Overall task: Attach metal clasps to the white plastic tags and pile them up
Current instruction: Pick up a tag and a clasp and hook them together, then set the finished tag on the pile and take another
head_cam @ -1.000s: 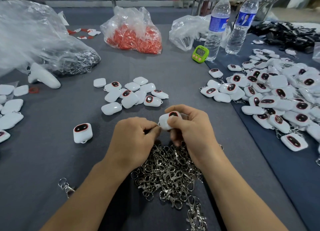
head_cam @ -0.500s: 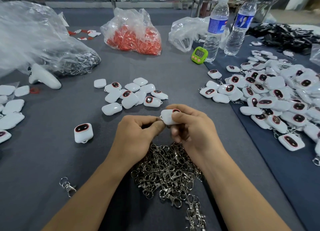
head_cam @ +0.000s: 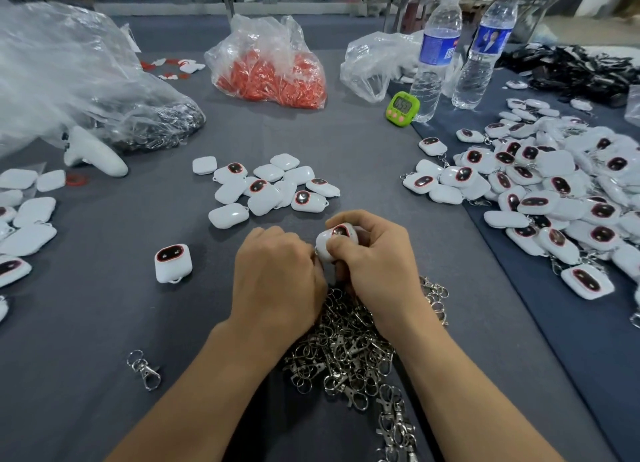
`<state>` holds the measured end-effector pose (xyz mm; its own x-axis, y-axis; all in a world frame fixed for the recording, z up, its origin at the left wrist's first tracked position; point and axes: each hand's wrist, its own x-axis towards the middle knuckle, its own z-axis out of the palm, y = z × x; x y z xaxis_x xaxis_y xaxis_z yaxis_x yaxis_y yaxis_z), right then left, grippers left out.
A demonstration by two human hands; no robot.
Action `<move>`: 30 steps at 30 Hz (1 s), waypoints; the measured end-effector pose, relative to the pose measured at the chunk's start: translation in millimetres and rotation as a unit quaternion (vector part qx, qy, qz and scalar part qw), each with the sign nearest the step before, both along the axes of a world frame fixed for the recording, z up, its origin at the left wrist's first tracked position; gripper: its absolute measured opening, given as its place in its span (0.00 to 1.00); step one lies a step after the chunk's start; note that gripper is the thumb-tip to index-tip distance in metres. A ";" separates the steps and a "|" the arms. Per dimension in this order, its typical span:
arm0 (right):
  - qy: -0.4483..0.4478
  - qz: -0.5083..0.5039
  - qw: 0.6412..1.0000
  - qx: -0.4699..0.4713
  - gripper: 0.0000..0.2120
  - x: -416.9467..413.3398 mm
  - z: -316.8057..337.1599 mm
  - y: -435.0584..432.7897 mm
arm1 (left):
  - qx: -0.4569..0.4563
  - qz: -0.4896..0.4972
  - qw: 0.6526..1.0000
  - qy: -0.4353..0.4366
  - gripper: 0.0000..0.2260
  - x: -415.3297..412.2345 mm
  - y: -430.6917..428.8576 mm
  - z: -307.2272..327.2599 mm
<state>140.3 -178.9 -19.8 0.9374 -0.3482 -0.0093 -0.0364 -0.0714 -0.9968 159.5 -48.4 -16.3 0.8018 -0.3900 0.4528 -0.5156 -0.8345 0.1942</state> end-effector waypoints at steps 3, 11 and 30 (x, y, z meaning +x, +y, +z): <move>-0.002 0.015 0.998 0.062 0.09 0.2 4.2 -2.9 | -0.091 0.022 0.994 0.054 0.12 -0.4 1.3 -1.8; 0.033 0.006 0.975 0.221 0.11 3.2 11.1 -21.7 | -0.423 0.028 0.867 0.262 0.08 7.5 -1.9 -4.5; -0.134 0.028 0.834 0.534 0.05 -2.1 21.0 -72.8 | -0.338 0.078 0.917 0.200 0.08 4.1 0.6 -1.1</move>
